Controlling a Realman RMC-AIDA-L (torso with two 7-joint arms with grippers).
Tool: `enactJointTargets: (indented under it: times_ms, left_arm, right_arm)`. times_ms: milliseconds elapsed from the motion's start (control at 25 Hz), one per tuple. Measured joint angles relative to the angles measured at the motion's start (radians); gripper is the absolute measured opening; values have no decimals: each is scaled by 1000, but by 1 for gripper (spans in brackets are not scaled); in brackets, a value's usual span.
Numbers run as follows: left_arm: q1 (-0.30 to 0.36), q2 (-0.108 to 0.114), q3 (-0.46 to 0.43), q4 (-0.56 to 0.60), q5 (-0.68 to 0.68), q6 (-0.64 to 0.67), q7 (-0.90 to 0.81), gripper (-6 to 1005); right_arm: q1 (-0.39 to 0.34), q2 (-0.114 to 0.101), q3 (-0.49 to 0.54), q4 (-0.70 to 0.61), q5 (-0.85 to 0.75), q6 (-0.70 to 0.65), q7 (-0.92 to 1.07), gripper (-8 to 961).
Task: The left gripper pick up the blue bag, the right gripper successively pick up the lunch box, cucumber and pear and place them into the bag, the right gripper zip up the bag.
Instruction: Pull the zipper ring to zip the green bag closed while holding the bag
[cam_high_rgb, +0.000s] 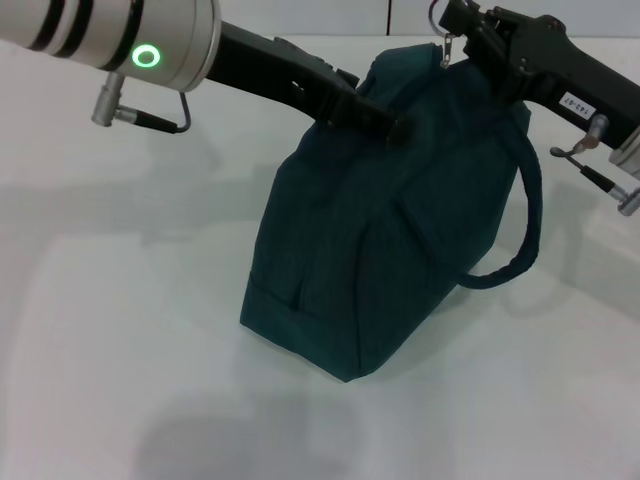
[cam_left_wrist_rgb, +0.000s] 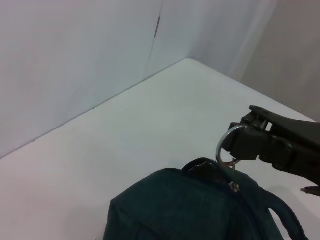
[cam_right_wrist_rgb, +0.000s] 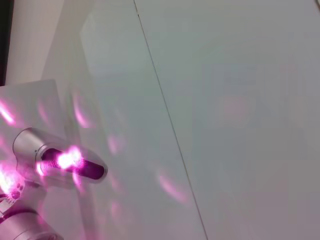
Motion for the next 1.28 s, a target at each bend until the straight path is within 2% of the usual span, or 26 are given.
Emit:
enactJointTargets:
  times_ms: [360,560,1280]
  left_arm:
    - [-7,7,-13,7,-63,24,-55,888]
    - [-15,3,-10,-4,-24,27,-71,878]
    - [-17,4,-4,-18,-22,28,-96,792]
  right_arm:
    - [0,0,2,0,0,0,0,14]
    - [1,0,1,-3,0,1,0,14]
    - [-4,0,-1,-6,0,-3,3,14]
